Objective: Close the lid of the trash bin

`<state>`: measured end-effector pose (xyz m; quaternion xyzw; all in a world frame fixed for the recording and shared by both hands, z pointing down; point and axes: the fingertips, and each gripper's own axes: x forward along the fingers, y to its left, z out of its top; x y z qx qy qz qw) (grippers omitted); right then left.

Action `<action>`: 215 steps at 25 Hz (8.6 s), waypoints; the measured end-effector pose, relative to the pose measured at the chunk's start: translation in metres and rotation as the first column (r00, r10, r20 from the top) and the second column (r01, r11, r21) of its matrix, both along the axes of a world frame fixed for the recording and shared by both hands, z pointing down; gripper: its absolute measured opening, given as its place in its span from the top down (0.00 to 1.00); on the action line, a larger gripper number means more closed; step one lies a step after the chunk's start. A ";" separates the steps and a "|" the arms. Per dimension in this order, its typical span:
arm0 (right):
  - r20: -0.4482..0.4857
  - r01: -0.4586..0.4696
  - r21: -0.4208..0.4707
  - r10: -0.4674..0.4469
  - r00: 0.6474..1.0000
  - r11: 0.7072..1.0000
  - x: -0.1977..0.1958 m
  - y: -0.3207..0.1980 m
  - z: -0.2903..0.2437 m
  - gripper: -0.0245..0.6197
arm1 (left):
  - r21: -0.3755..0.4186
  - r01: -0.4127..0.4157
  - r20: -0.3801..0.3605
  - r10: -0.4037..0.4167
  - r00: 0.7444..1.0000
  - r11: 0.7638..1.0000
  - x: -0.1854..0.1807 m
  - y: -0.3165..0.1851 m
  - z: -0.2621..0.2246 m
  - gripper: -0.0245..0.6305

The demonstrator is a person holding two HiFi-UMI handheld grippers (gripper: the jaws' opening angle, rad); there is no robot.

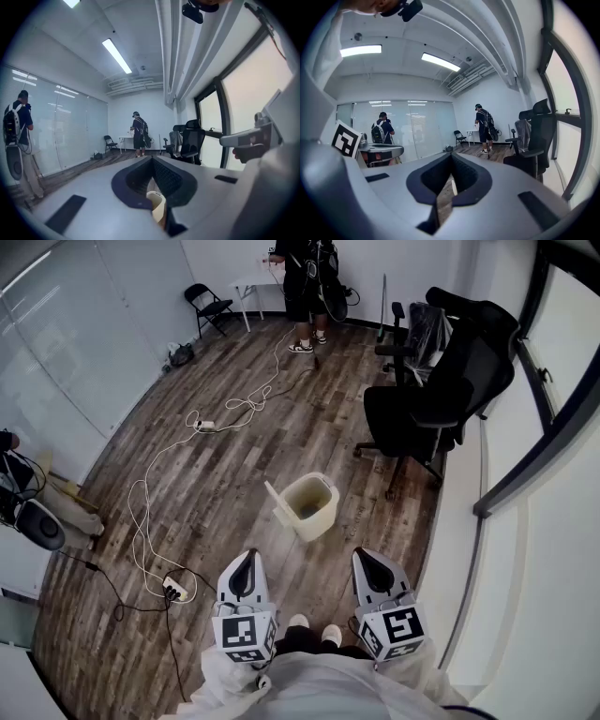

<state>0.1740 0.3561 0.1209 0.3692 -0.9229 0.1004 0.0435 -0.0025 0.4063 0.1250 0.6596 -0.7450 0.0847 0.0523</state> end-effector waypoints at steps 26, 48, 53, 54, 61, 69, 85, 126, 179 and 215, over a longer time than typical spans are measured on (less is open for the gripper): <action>-0.064 -0.004 -0.022 0.003 0.998 1.000 -0.059 -0.136 0.020 0.93 | -0.008 0.007 -0.033 -0.007 0.999 1.000 -0.066 -0.136 0.025 0.96; -0.127 0.034 -0.005 -0.034 0.991 0.999 -0.224 -0.289 0.019 0.93 | -0.033 -0.006 -0.065 0.004 0.998 0.999 -0.216 -0.283 0.047 0.96; -0.146 0.011 -0.011 -0.013 0.989 1.000 -0.229 -0.305 0.022 0.93 | -0.026 -0.019 -0.072 0.017 0.997 0.999 -0.225 -0.300 0.045 0.96; -0.150 0.009 -0.014 -0.011 0.989 1.000 -0.228 -0.308 0.023 0.93 | -0.031 -0.024 -0.074 0.022 0.997 0.999 -0.224 -0.303 0.047 0.96; -0.140 0.007 -0.060 -0.015 0.990 0.998 -0.225 -0.329 0.037 0.93 | -0.082 -0.032 -0.096 0.024 0.995 0.996 -0.217 -0.323 0.064 0.96; -0.144 0.038 -0.106 -0.053 0.988 0.994 -0.217 -0.360 0.071 0.93 | -0.141 0.018 -0.089 -0.031 0.996 0.990 -0.212 -0.337 0.099 0.96; -0.193 0.107 -0.214 -0.150 0.970 0.971 -0.225 -0.375 0.170 0.93 | -0.224 0.091 -0.113 -0.119 0.986 0.970 -0.227 -0.338 0.220 0.96; -0.220 -0.010 -0.309 -0.061 0.974 0.951 -0.191 -0.413 0.412 0.93 | -0.380 0.149 -0.135 -0.215 0.967 0.913 -0.237 -0.347 0.506 0.96; -0.259 -0.287 -0.408 0.191 0.947 0.867 -0.062 -0.457 0.479 0.93 | -0.500 -0.249 -0.145 0.203 0.968 0.829 -0.094 -0.520 0.622 0.96; -0.267 -0.321 -0.444 0.218 0.939 0.837 -0.035 -0.454 0.498 0.93 | -0.599 -0.232 -0.046 0.256 0.966 0.766 -0.083 -0.534 0.693 0.96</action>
